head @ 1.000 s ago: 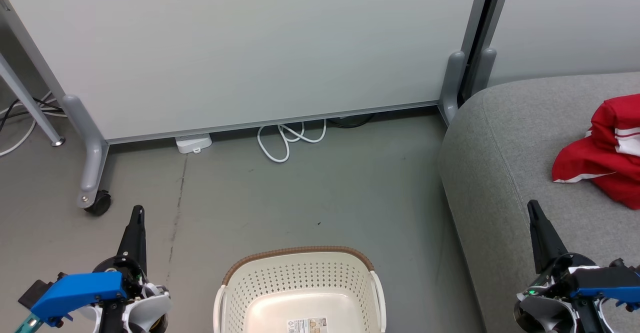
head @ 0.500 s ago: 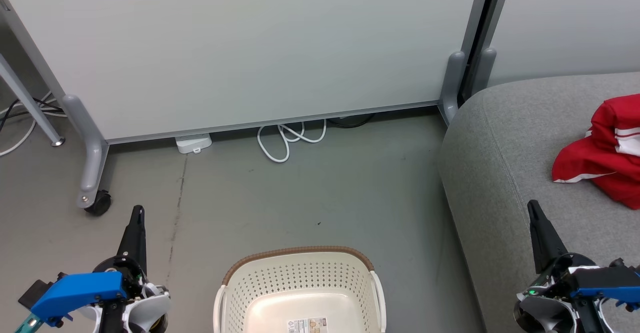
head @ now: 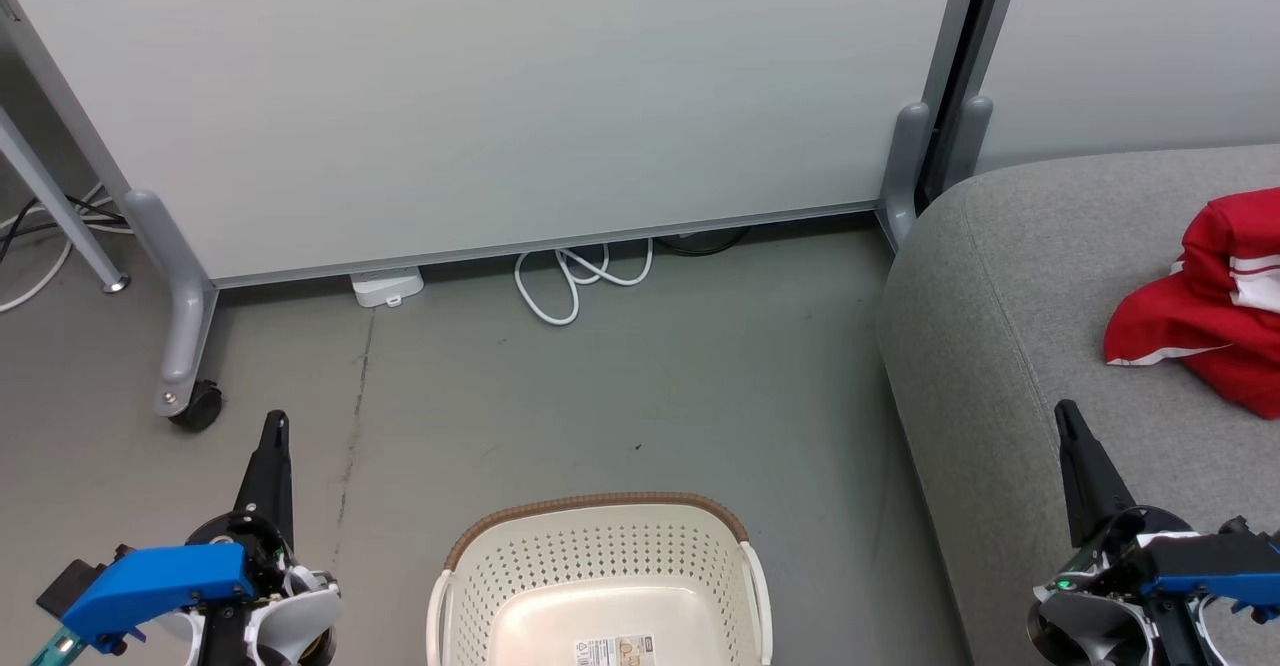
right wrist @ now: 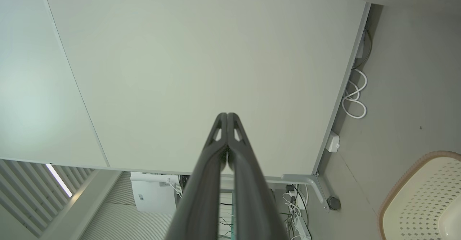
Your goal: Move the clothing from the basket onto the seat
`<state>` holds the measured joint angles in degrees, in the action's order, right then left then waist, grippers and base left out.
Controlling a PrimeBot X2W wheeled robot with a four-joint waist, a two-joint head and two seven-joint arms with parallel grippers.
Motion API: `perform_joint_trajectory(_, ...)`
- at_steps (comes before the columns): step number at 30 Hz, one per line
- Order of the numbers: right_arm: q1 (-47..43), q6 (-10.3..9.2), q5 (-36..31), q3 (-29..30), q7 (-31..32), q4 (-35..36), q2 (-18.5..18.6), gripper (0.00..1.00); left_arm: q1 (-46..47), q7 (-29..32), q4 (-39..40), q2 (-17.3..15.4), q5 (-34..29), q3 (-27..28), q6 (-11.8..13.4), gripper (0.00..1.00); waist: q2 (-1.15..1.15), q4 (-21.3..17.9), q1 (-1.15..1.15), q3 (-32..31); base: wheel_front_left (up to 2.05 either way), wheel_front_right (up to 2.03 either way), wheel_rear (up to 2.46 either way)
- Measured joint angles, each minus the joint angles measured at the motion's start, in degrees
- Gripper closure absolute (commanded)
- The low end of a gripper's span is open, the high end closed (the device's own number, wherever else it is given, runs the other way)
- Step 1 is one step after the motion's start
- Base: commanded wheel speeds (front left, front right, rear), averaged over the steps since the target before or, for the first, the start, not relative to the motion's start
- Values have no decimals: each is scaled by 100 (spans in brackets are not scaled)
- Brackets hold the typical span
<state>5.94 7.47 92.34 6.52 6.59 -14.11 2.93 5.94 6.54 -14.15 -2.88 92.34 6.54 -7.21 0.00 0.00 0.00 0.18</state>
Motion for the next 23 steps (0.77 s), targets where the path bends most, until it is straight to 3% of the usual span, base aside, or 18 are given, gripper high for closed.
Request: perform_joint_trajectory(23, 0, 0, 0, 0, 0, 0, 0, 100, 0, 0, 0, 0, 0, 0, 0, 100, 0, 0, 0, 0, 0, 0, 0)
